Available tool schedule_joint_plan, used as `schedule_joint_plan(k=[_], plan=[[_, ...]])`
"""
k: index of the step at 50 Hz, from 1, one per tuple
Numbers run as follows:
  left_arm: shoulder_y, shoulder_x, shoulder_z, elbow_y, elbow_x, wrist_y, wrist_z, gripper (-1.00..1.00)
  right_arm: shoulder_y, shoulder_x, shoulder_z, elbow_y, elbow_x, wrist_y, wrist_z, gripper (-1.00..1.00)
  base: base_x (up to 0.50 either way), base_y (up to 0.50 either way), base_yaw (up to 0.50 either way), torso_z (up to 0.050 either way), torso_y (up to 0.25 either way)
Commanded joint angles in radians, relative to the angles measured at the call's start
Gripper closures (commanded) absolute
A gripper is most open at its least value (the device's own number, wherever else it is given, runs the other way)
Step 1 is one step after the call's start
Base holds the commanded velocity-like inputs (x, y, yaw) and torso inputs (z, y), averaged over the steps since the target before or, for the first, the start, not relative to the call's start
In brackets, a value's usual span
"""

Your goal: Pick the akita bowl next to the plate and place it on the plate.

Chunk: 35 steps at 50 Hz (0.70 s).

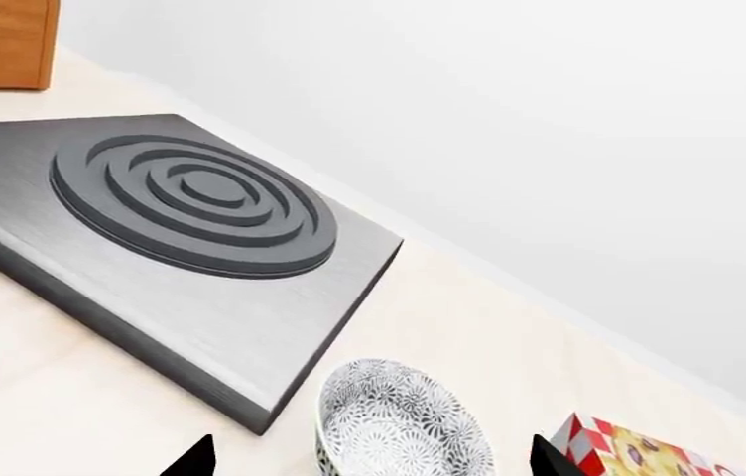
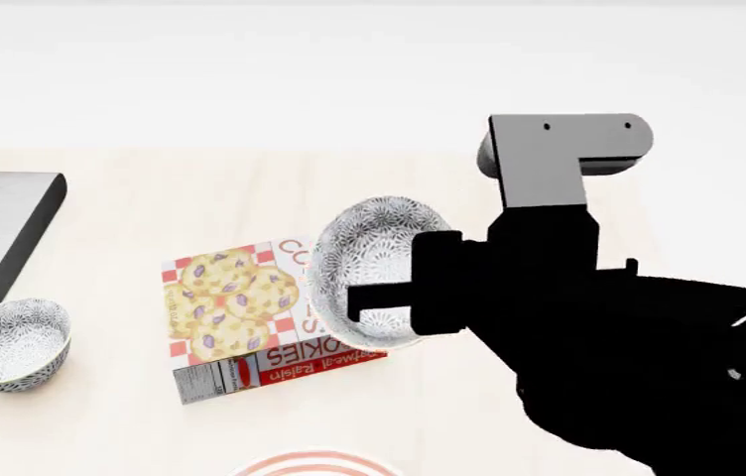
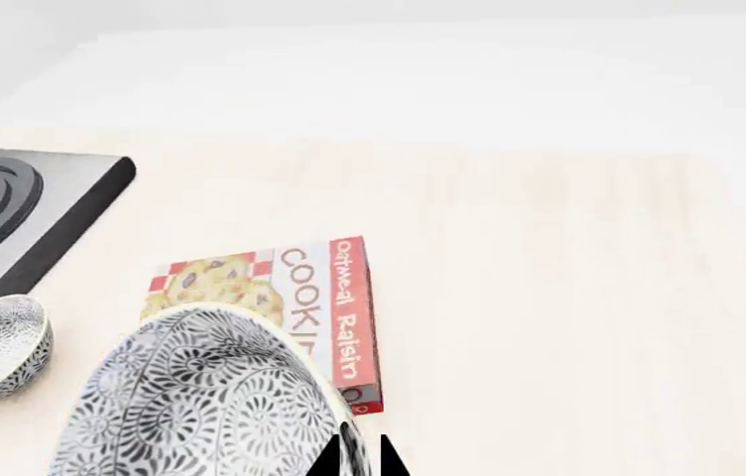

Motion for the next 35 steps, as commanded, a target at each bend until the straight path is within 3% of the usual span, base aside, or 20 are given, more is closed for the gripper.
schedule_joint_plan(k=[1, 7, 12, 35], plan=[[-0.004, 0.001, 0.004, -0.011, 0.003, 0.009, -0.001, -1.0, -0.029, 0.069, -0.021, -0.005, 0.544, 0.014, 0.382, 1.0, 0.0, 0.0, 0.0, 0.0, 0.0], [-0.001, -0.001, 0.005, -0.004, 0.001, 0.006, -0.003, -1.0, -0.046, 0.087, -0.056, 0.023, 0.725, -0.009, 0.492, 1.0, 0.0, 0.0, 0.0, 0.0, 0.0], [0.002, -0.002, 0.005, -0.001, -0.003, 0.005, -0.006, -1.0, -0.063, 0.094, -0.061, 0.035, 0.765, -0.033, 0.48, 1.0, 0.0, 0.0, 0.0, 0.0, 0.002], [0.004, -0.006, 0.008, 0.003, -0.01, 0.006, -0.012, -1.0, -0.189, 0.105, -0.102, 0.011, 0.669, -0.072, 0.297, 1.0, 0.0, 0.0, 0.0, 0.0, 0.0]])
